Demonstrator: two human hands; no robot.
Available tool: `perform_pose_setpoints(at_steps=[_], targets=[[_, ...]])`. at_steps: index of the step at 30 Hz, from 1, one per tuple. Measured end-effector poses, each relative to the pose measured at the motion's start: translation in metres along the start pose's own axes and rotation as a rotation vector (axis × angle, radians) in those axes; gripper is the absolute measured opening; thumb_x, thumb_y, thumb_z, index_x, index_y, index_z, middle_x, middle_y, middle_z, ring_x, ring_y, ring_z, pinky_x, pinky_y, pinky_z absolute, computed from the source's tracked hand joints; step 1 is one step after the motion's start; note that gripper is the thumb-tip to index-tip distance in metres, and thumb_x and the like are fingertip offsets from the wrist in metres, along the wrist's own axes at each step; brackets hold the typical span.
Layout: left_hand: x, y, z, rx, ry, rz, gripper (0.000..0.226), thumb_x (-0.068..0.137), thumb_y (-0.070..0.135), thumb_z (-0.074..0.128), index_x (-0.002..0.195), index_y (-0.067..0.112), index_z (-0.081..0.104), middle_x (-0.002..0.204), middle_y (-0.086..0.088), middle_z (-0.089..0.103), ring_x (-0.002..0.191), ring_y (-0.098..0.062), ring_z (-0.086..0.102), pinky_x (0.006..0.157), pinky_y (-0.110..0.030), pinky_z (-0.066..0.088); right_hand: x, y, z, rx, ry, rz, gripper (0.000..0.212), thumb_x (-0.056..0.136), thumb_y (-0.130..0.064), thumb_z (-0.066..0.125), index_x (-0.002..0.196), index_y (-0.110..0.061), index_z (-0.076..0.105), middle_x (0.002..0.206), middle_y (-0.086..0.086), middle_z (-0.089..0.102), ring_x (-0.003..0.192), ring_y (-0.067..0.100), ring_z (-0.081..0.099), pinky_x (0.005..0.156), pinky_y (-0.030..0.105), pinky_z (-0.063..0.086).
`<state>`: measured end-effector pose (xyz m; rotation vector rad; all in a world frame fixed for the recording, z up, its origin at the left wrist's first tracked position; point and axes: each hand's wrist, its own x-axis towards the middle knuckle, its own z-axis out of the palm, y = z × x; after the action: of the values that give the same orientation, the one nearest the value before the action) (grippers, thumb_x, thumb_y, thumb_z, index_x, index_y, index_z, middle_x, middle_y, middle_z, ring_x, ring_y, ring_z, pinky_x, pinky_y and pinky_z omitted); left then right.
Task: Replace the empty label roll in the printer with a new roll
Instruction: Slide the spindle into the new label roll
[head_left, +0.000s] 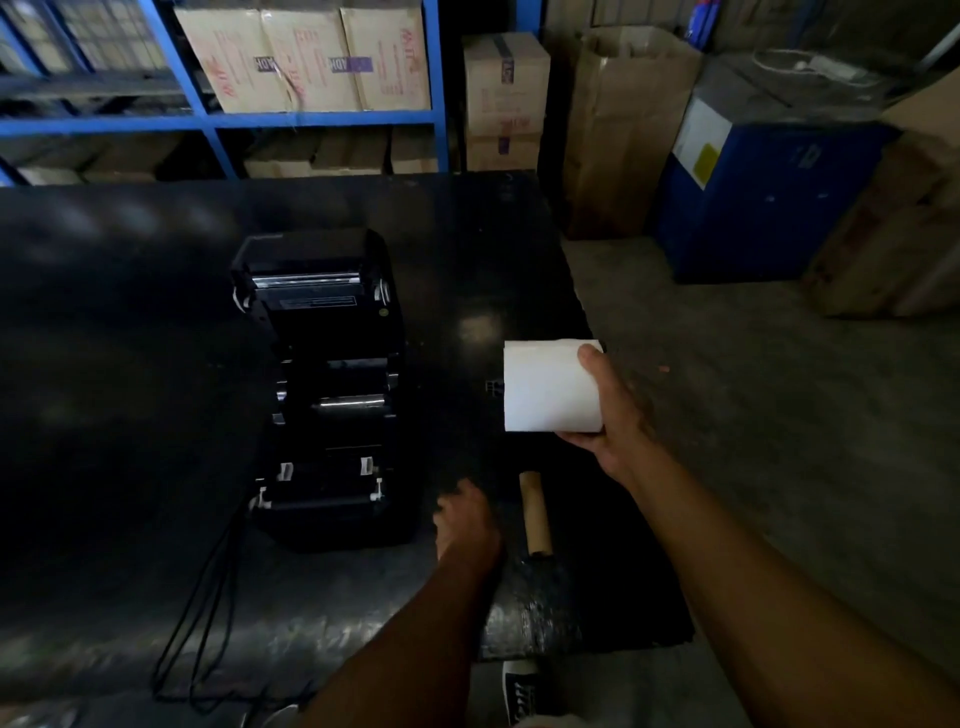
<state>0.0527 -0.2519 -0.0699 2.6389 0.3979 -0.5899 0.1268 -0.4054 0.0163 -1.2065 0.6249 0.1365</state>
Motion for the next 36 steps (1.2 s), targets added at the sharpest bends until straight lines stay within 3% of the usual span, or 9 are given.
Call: perform_pose_setpoints(at_steps=[6,9,12,14,20,25,30,33,36], targets=[[0.012,-0.008,-0.005,-0.144,-0.012,-0.134,0.044,0.083,0.018,0.068,0.122,0.003,0.056,0.125,-0.02,0.062,0.117,-0.034,0.059,0.093,-0.036,0.049,0.006,0.001,-0.005,-0.012,0.001,0.014,0.045,0.078,-0.046,0.075,0.113,-0.027,0.055,0.106,0.004,0.062,0.095,0.026,0.061,0.071,0.049,0.057],[0.022,-0.008,-0.019,-0.392,0.125,-0.152,0.028,0.087,0.022,0.064,0.111,0.008,0.067,0.113,-0.019,0.068,0.108,-0.034,0.063,0.089,-0.037,0.051,0.009,-0.001,-0.003,-0.023,-0.013,0.029,0.033,0.075,-0.047,0.076,0.096,-0.029,0.059,0.103,0.004,0.063,0.094,0.026,0.06,0.068,0.048,0.057],[0.039,0.003,-0.053,-0.767,0.279,-0.071,0.022,0.086,0.022,0.069,0.105,0.012,0.074,0.099,-0.013,0.074,0.092,-0.027,0.07,0.083,-0.036,0.057,0.011,-0.003,0.002,-0.032,-0.016,0.03,0.033,0.071,-0.049,0.08,0.089,-0.03,0.059,0.102,0.002,0.064,0.093,0.025,0.061,0.063,0.044,0.056],[0.048,0.013,-0.076,-0.938,0.287,0.013,0.022,0.088,0.017,0.067,0.109,0.012,0.073,0.094,-0.01,0.075,0.079,-0.021,0.071,0.075,-0.035,0.061,0.012,-0.005,0.009,-0.047,-0.017,0.042,0.043,0.068,-0.051,0.081,0.099,-0.027,0.062,0.106,0.004,0.066,0.097,0.026,0.062,0.065,0.045,0.057],[0.061,0.017,-0.096,-0.94,0.31,0.205,0.018,0.091,0.013,0.06,0.101,0.015,0.075,0.077,-0.004,0.073,0.066,-0.013,0.068,0.068,-0.031,0.06,0.013,-0.011,0.024,-0.086,-0.025,0.009,0.057,0.067,-0.055,0.078,0.11,-0.021,0.062,0.113,0.01,0.066,0.103,0.03,0.062,0.083,0.055,0.057],[0.055,0.017,-0.099,-0.894,0.273,0.28,0.028,0.092,0.012,0.057,0.116,0.017,0.071,0.096,-0.008,0.075,0.087,-0.018,0.071,0.081,-0.032,0.058,0.015,-0.016,0.028,-0.084,-0.018,0.003,0.059,0.07,-0.054,0.077,0.115,-0.02,0.059,0.115,0.01,0.064,0.105,0.03,0.059,0.086,0.056,0.055],[0.053,0.021,-0.111,-1.066,0.139,0.263,0.024,0.088,-0.004,0.048,0.101,-0.007,0.069,0.085,-0.018,0.068,0.075,-0.033,0.065,0.068,-0.033,0.054,0.014,-0.019,0.026,-0.093,-0.036,0.023,0.049,0.068,-0.054,0.077,0.102,-0.023,0.062,0.112,0.01,0.067,0.103,0.029,0.061,0.067,0.046,0.055],[0.051,0.022,-0.116,-1.115,0.14,0.238,0.024,0.093,0.002,0.057,0.114,0.0,0.069,0.101,-0.018,0.072,0.092,-0.029,0.071,0.069,-0.026,0.06,0.014,-0.018,0.026,-0.09,-0.036,0.026,0.055,0.067,-0.055,0.077,0.109,-0.023,0.062,0.112,0.009,0.067,0.102,0.029,0.062,0.063,0.043,0.054],[0.053,0.022,-0.119,-1.186,0.102,0.217,0.023,0.091,0.004,0.063,0.113,0.0,0.067,0.107,-0.018,0.071,0.097,-0.029,0.07,0.08,-0.035,0.06,0.013,-0.018,0.027,-0.077,-0.033,0.027,0.057,0.067,-0.055,0.078,0.11,-0.023,0.061,0.112,0.009,0.067,0.101,0.028,0.062,0.062,0.043,0.054]])
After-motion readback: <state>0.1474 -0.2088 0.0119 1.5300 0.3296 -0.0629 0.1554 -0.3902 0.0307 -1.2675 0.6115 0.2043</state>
